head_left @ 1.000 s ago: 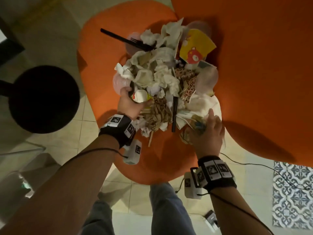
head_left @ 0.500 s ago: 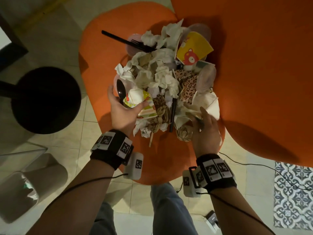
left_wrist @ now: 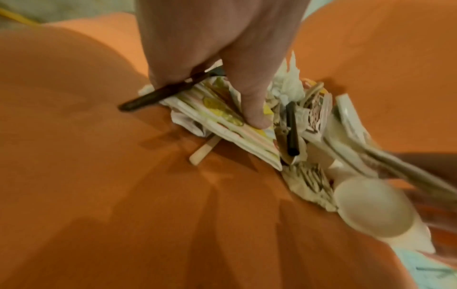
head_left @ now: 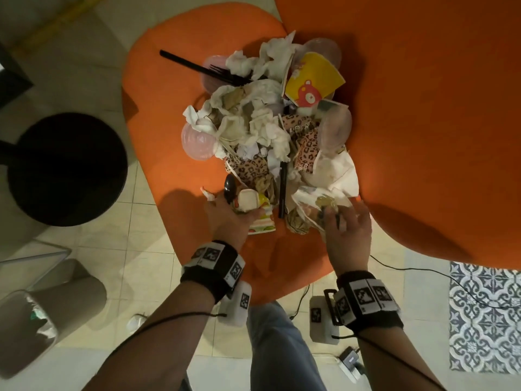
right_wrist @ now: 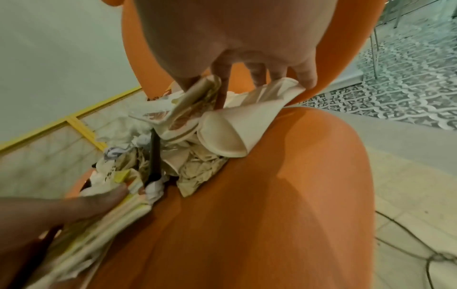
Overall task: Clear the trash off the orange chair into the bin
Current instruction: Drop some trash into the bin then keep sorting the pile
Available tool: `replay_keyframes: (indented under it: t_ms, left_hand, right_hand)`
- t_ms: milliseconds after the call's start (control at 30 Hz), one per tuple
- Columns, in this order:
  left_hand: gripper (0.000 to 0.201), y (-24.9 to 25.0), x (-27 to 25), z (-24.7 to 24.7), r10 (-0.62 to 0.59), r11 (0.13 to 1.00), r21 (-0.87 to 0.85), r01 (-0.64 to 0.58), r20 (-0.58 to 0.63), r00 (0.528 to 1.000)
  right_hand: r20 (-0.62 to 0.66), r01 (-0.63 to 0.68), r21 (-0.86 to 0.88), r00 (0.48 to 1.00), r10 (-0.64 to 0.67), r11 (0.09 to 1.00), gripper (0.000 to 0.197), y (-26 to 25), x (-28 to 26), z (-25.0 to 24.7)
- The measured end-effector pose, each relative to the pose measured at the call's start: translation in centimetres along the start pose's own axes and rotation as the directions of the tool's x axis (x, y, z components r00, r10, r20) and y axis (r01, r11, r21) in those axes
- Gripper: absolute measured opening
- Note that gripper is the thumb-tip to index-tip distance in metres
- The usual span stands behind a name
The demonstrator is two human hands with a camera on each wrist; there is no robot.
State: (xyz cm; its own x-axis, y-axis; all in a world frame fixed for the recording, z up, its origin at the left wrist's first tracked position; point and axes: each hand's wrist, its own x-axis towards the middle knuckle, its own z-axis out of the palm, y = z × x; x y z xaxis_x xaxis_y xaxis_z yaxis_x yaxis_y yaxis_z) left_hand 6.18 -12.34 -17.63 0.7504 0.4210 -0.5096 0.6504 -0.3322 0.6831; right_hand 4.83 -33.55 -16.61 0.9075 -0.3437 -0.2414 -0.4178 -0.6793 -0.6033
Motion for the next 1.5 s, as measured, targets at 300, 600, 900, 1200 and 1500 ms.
replay_keyframes:
  t_ms: [300,600,900,1200,1500]
  left_hand:
    - [0.097,0.6,-0.2,0.7,-0.044,0.941,0.335,0.052,-0.031,0.999]
    - [0.092,1.2,0.8,0.2,-0.071,0.995,0.083,0.059,0.146,0.987]
    - [0.056,-0.1,1.2,-2.4,-0.078,0.995,-0.05,0.087,0.154,0.985]
    - [0.038,-1.9,0.3,-4.9,-0.028,0.992,-0.126,0.03,0.013,1.0]
    - [0.058,-2.6,0.3,-6.9,0.026,1.0,-0.012,-0.026,0.005,1.0]
  right_hand:
    - [0.094,-0.076,-0.102,0.992,0.086,0.992,0.049,-0.5,-0.7,1.0]
    - [0.212,-0.165,0.086,0.967,0.144,0.983,0.079,-3.1,-0.2,0.9]
    - [0.204,-0.263,0.275,0.956,0.211,0.925,0.047,-3.4,0.1,-1.3]
    - [0.517,-0.239,0.195,0.849,0.107,0.951,0.07,-5.5,-1.2,0.2]
    - [0.573,-0.053,-0.168,0.808,0.141,0.984,0.085,-5.8,-0.3,1.9]
